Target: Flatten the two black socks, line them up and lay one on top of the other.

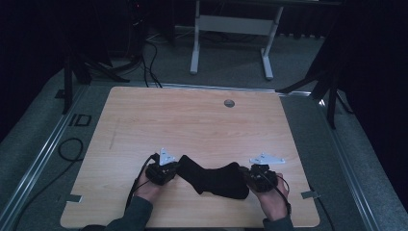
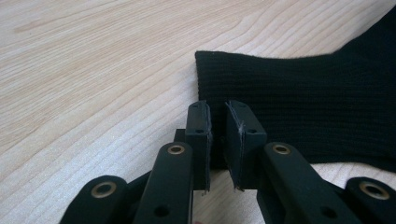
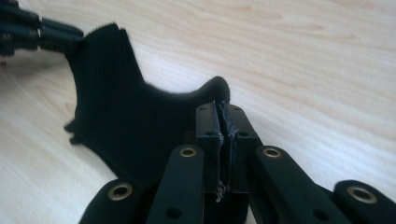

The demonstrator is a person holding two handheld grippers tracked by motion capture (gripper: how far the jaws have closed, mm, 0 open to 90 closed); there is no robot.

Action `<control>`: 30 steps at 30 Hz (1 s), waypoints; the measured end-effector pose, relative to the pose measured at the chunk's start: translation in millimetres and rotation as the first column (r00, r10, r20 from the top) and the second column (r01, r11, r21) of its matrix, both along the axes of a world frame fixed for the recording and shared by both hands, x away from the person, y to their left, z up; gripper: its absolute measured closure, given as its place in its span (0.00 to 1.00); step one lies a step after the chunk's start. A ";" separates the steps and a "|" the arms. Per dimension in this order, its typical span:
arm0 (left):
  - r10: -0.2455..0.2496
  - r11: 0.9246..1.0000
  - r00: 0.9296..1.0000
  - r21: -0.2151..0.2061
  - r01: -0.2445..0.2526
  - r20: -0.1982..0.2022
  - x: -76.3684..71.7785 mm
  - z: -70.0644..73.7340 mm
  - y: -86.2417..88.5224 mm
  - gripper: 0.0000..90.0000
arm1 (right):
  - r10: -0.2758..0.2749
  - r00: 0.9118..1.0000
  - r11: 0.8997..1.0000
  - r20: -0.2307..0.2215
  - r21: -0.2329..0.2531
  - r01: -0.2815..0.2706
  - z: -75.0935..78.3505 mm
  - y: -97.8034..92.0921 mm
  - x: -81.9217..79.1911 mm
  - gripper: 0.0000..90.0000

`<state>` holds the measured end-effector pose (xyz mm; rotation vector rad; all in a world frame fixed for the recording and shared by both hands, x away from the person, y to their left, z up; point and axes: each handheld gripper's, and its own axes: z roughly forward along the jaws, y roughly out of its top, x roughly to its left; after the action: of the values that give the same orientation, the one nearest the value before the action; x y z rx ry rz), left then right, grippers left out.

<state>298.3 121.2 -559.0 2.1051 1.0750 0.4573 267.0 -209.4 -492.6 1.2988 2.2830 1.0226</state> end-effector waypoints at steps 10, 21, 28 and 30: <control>-0.001 1.000 1.000 0.009 0.001 -0.003 -2.4 0.7 0.8 0.88 | -0.008 0.997 1.000 -0.075 -0.018 0.007 -27.1 -11.3 -11.8 0.95; 0.000 1.000 1.000 0.013 0.000 -0.006 -1.6 1.3 1.6 0.86 | -0.046 0.997 0.994 -0.067 -0.100 0.039 -53.6 -10.2 -0.9 0.94; 0.001 1.000 1.000 0.017 -0.001 -0.007 -1.4 1.7 1.4 0.86 | -0.077 0.997 0.991 -0.014 -0.107 0.075 -55.0 -14.7 6.1 0.88; 0.002 1.000 1.000 0.020 -0.002 -0.008 -1.4 1.9 1.3 0.86 | -0.091 0.996 0.990 -0.001 -0.104 0.091 -55.3 -16.8 8.0 0.85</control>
<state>296.9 122.4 -557.1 2.1250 1.0807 0.4629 275.0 -226.2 -547.9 1.3509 2.2268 0.8593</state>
